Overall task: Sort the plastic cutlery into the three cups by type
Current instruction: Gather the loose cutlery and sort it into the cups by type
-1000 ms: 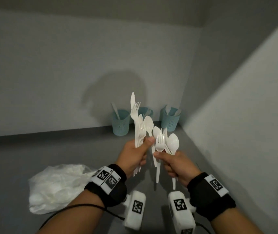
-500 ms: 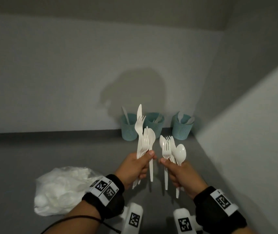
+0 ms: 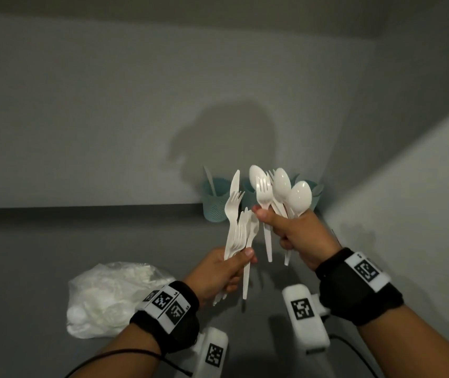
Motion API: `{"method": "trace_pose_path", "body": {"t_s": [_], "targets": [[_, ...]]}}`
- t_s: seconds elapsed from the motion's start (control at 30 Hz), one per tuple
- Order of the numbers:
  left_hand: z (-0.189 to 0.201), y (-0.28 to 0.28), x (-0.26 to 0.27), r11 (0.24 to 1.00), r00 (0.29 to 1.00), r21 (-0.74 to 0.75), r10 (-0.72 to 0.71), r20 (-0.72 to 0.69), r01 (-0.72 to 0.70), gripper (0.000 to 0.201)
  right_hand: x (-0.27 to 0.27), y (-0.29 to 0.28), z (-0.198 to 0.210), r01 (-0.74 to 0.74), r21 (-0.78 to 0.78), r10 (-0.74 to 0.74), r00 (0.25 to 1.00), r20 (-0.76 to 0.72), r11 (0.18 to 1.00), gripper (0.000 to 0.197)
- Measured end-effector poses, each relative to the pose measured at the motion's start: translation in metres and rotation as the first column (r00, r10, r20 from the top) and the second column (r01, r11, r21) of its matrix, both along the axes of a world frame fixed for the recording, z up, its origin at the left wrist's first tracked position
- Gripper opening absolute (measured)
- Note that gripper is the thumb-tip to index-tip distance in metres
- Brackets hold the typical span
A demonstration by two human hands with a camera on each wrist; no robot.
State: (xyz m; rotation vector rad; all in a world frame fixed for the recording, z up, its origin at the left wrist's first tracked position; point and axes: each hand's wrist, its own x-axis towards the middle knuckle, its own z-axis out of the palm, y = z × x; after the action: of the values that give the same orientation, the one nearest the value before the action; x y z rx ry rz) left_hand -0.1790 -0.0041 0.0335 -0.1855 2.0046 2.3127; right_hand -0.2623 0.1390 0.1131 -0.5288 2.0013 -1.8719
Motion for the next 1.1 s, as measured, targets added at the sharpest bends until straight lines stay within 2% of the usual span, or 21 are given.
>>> {"method": "trace_pose_path", "body": {"t_s": [0.1,0.3,0.4,0.5,0.67,0.87,1.1], "targets": [[0.004,0.000,0.001,0.999,0.999,-0.023,-0.037,0.010,0.037,0.023,-0.004,-0.012,0.014,-0.069,0.014,0.070,0.998,-0.011,0.997,0.006],[0.010,-0.011,0.008,0.991,0.991,-0.022,-0.130,0.032,0.130,0.023,-0.015,-0.019,0.021,-0.269,0.236,0.277,0.961,0.001,0.934,0.017],[0.010,-0.019,0.009,0.985,0.985,-0.047,-0.164,0.052,0.166,0.024,-0.019,-0.022,0.021,-0.323,0.276,0.332,0.943,0.014,0.905,0.016],[0.009,-0.025,0.006,0.982,0.983,-0.071,-0.171,0.069,0.176,0.024,-0.027,-0.024,0.022,-0.311,0.285,0.328,0.945,-0.011,0.906,0.013],[-0.001,-0.034,0.003,0.982,0.987,-0.113,-0.142,0.082,0.150,0.025,-0.044,-0.022,0.033,-0.212,0.228,0.238,0.966,-0.096,0.950,0.017],[-0.008,-0.035,0.000,0.976,0.987,-0.162,-0.133,0.095,0.147,0.024,-0.043,-0.041,0.056,-0.276,0.507,0.410,0.896,-0.173,0.817,0.027],[-0.009,-0.041,-0.004,0.982,0.992,-0.161,-0.088,0.086,0.101,0.023,-0.047,-0.059,0.056,-0.253,0.472,0.375,0.909,-0.183,0.844,0.021]]}}
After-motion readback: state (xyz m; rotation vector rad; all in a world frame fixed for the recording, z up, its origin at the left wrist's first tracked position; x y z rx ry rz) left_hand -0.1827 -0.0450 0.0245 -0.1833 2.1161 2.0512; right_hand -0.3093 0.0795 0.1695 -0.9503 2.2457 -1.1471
